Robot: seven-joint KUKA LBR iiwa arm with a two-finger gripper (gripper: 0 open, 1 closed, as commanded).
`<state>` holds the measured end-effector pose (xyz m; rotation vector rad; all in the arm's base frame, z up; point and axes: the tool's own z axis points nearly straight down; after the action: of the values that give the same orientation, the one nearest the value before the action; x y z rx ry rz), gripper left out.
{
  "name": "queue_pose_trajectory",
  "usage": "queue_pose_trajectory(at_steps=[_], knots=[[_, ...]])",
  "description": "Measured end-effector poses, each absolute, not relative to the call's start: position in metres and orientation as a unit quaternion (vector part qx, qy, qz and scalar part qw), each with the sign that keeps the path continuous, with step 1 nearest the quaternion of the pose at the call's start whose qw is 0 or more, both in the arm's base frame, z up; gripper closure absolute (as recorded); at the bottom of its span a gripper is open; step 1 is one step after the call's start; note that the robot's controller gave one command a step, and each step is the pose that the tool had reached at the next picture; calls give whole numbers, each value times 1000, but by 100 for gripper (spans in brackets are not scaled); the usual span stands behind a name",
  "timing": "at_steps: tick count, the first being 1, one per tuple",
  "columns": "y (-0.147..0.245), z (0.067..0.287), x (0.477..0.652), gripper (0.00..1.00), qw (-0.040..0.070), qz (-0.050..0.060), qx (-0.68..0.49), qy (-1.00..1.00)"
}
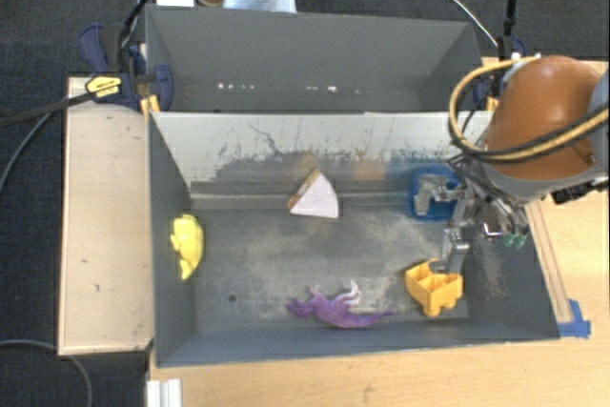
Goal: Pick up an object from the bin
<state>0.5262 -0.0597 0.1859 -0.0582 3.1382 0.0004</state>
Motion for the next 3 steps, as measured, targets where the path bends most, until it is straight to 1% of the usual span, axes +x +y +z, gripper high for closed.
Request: queue_pose_trajectory(at_steps=[1,2,3], knots=[[-127,150,495,0,-2,-1,-46,999],[-105,136,485,0,2,0,-190,982],[-105,75,482,0,2,-1,-278,961]])
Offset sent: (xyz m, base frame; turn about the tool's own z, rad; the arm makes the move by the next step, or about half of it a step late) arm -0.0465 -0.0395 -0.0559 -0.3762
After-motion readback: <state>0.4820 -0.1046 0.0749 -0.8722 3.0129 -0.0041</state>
